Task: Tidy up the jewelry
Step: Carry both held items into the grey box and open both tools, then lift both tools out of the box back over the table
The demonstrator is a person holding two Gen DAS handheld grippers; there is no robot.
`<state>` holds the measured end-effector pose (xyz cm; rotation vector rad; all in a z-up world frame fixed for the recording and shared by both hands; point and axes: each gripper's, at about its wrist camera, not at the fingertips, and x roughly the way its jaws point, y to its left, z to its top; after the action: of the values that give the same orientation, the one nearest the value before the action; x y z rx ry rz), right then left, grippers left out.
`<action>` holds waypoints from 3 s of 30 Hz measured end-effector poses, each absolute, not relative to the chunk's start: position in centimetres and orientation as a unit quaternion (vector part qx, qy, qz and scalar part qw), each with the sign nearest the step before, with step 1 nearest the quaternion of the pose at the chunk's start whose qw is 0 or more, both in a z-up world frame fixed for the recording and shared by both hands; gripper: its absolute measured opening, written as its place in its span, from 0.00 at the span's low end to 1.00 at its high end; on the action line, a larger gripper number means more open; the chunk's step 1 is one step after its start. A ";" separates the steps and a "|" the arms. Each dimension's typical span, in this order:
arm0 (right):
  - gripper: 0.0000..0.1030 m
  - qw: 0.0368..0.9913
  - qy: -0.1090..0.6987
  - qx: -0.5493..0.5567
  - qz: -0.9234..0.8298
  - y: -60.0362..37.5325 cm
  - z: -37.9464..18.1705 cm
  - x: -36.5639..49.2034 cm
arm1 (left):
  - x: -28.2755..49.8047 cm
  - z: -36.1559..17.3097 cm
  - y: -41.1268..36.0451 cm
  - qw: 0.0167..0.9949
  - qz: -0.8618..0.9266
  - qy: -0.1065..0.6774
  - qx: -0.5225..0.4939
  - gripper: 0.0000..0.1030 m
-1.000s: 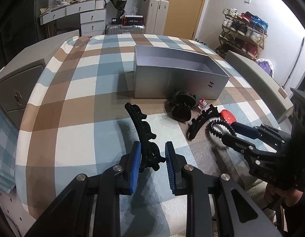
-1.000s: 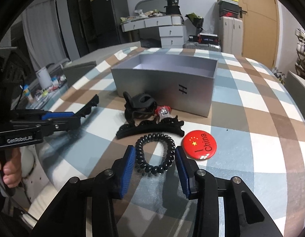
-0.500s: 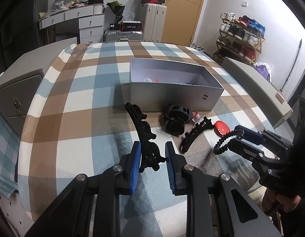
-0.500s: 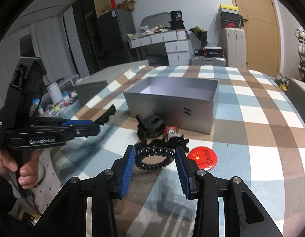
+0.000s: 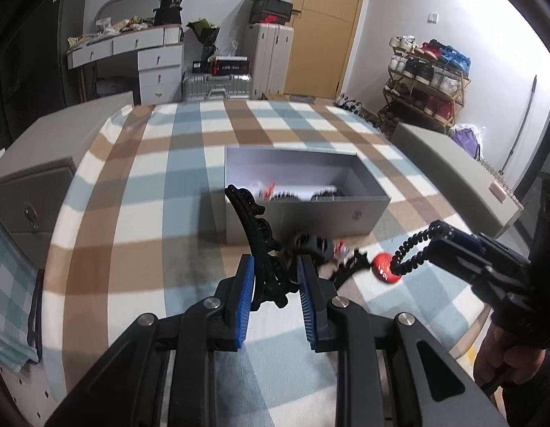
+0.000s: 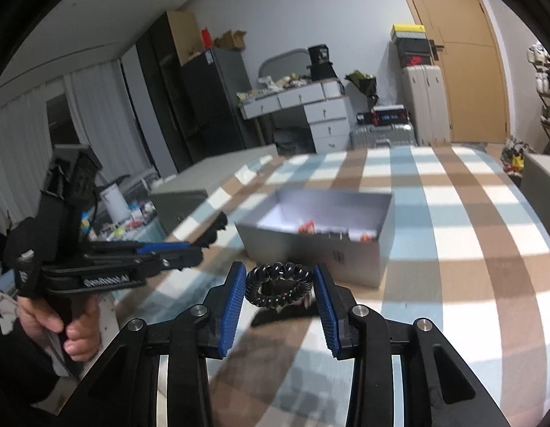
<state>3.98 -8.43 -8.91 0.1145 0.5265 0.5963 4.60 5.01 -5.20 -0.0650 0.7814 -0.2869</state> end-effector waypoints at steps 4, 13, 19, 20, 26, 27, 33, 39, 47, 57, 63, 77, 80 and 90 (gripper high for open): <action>0.37 0.921 0.242 0.063 0.299 -8.6 -7.1 5.4 | 6.0 -4.4 4.8 0.918 -0.143 0.369 -0.034 0.19; 0.37 0.921 0.231 0.074 0.305 -8.6 -4.8 10.1 | 9.9 -3.4 3.6 0.920 -0.156 0.357 -0.028 0.19; 0.37 0.918 0.238 0.087 0.306 -8.5 -4.7 13.4 | 12.3 -3.6 2.8 0.915 -0.169 0.365 -0.034 0.19; 0.37 0.917 0.241 0.089 0.306 -8.5 -4.8 14.0 | 12.7 -3.7 2.7 0.914 -0.171 0.367 -0.036 0.19; 0.37 0.911 0.259 0.098 0.304 -8.4 -5.8 16.5 | 14.1 -4.2 2.0 0.909 -0.178 0.376 -0.038 0.19; 0.37 0.910 0.262 0.099 0.305 -8.4 -6.0 16.8 | 14.3 -4.4 1.9 0.907 -0.180 0.378 -0.038 0.19; 0.37 0.905 0.278 0.104 0.304 -8.4 -7.3 18.1 | 14.9 -5.1 1.3 0.899 -0.187 0.394 -0.040 0.19; 0.37 0.901 0.294 0.107 0.302 -8.4 -8.4 18.8 | 15.2 -6.1 1.3 0.892 -0.188 0.409 -0.045 0.19; 0.37 0.895 0.311 0.108 0.301 -8.2 -9.1 19.6 | 15.7 -6.3 1.0 0.888 -0.196 0.413 -0.044 0.19; 0.44 0.888 0.325 0.118 0.302 -8.1 -9.5 20.0 | 15.7 -6.4 1.7 0.876 -0.227 0.419 -0.076 0.21; 0.63 0.890 0.325 0.119 0.298 -8.2 -9.2 19.6 | 14.9 -6.0 2.1 0.878 -0.229 0.413 -0.076 0.31; 0.82 0.912 0.276 0.118 0.280 -9.1 -5.8 15.8 | 12.3 -4.1 4.2 0.909 -0.166 0.375 -0.072 0.53; 0.88 0.917 0.267 0.114 0.273 -9.1 -5.3 14.7 | 11.8 -3.7 4.5 0.916 -0.155 0.362 -0.071 0.59; 0.99 0.931 0.243 0.096 0.254 -9.7 -4.1 11.4 | 9.4 -2.4 4.3 0.937 -0.120 0.322 -0.057 0.78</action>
<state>11.39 -9.68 -4.07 0.1969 0.4967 0.5191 9.40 4.33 -2.38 -0.1160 0.6576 -0.2456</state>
